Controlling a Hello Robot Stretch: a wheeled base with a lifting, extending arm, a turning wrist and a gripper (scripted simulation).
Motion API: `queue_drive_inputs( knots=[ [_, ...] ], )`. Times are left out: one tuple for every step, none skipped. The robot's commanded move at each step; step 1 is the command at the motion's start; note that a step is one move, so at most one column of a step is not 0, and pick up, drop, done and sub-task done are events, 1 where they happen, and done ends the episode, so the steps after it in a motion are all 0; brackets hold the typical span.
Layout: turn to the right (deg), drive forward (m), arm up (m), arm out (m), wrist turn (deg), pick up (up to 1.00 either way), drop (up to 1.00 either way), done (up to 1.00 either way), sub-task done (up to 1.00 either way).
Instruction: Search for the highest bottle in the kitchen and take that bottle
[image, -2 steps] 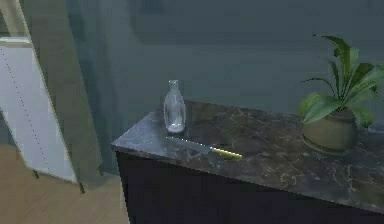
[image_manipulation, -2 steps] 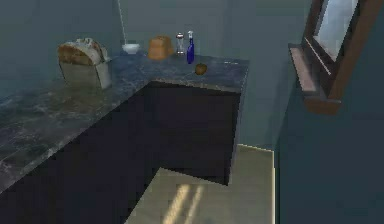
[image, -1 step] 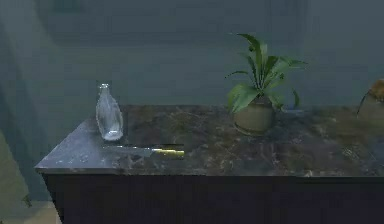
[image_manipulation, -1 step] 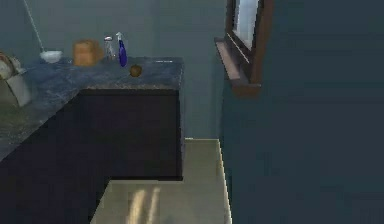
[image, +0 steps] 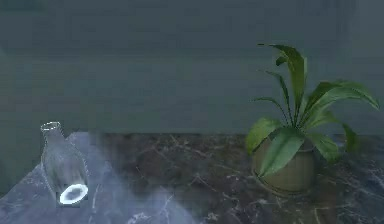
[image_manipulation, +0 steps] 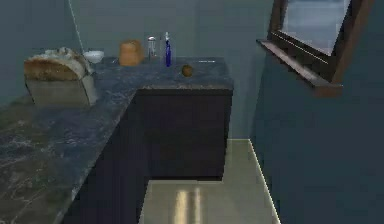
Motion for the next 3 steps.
queue_drive_inputs(
  knots=[
    [-45.0, 0.0, 0.0, 0.0, 0.0, 0.0, 0.0, 0.0, 0.0],
    [-45.0, 0.0, 0.0, 0.0, 0.0, 0.0, 0.0, 0.0, 0.0],
    [-30.0, 0.0, 0.0, 0.0, 0.0, 0.0, 0.0, 0.0, 0.0]
  ],
)
